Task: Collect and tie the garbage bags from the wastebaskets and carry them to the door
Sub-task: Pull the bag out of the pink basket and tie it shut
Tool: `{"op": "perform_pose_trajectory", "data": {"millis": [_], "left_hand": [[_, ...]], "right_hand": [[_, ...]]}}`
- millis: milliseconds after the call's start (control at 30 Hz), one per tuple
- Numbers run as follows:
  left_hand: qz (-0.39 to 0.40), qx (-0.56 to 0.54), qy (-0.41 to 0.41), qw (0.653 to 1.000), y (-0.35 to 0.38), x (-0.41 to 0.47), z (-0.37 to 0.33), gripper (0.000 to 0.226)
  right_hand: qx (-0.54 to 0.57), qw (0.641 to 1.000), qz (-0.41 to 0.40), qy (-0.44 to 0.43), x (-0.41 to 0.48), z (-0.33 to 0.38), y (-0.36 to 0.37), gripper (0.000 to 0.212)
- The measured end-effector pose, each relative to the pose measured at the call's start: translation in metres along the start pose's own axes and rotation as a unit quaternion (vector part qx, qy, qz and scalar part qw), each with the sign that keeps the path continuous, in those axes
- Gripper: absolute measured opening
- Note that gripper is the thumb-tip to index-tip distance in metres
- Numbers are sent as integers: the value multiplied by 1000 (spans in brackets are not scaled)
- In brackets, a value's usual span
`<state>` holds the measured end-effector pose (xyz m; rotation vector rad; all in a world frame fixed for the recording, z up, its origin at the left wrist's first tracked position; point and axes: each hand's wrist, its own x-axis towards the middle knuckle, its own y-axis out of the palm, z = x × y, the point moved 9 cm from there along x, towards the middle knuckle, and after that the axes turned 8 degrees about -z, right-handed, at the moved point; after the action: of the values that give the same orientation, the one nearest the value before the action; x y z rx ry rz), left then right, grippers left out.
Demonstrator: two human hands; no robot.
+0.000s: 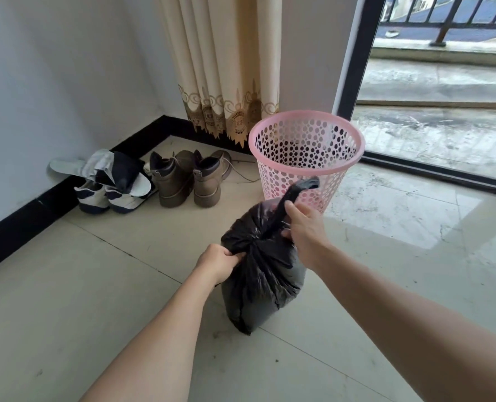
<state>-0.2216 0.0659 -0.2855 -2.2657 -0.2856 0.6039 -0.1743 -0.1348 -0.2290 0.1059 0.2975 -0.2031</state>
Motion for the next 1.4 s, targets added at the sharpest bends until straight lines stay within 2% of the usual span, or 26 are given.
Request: {"op": "perform_pose_trajectory", "data": {"millis": [100,200,267,333,400,500,567,633,733,833,867,933,967,1000,1067,1133,1200,1267,1333,1400], "left_hand": [[4,-47,3,999,-8,6,-9,40],[46,-70,5,996,-12,6,-9,35],[72,-50,10,996,-15,4,-7,26],[47,-120,8,992,-30,3,-13,10],[-23,-265,-10,964,-55,7,-24,21],[-74,-466,-26,881,-81,12,-47,30],[-65,-537,-36,840,-86,9,-64,31],[-37,-564,-34,825,-83,2,-80,28],[12,-577,-13,816,-80,-2,-92,22],[2,-586,-18,810,-86,6,-78,18],[-24,-566,-36,823,-88,10,-65,16],[-76,-451,-82,885,-86,16,-34,19],[-77,-384,-102,914,-79,17,-20,25],[-54,-333,-120,934,-68,16,-10,30],[27,-288,-134,948,-39,10,0,30],[73,-312,-128,939,-22,4,-4,13],[48,-363,-129,922,-24,7,-6,13],[7,-409,-146,901,-31,14,-2,18],[-13,-439,-165,883,-35,16,7,18],[-20,-473,-165,865,-36,16,11,16]], "right_hand": [[-12,993,105,-59,-11,28,27,21],[-143,969,122,-163,-11,49,33,25],[-262,928,104,-244,-5,53,30,32],[-410,856,82,-304,3,44,27,33],[-528,777,81,-333,2,26,29,29],[-632,689,161,-317,-15,-4,43,21],[-661,655,220,-292,-29,-21,54,39],[-680,639,204,-297,-37,-23,57,59],[-667,655,122,-333,-41,-13,55,59],[-628,714,131,-281,-34,-19,45,43],[-608,743,152,-237,-29,-26,40,39],[-562,793,185,-142,-20,-37,33,35],[-535,814,195,-111,-16,-41,31,34],[-506,833,205,-89,-14,-43,32,33],[-441,866,229,-61,-18,-42,38,28],[-369,898,236,-41,-22,-39,42,17],[-278,935,220,0,-20,-41,41,20],[-181,964,171,97,-12,-52,30,28],[-126,970,125,165,-2,-59,16,32],[-158,960,142,183,1,-61,7,26]]}}
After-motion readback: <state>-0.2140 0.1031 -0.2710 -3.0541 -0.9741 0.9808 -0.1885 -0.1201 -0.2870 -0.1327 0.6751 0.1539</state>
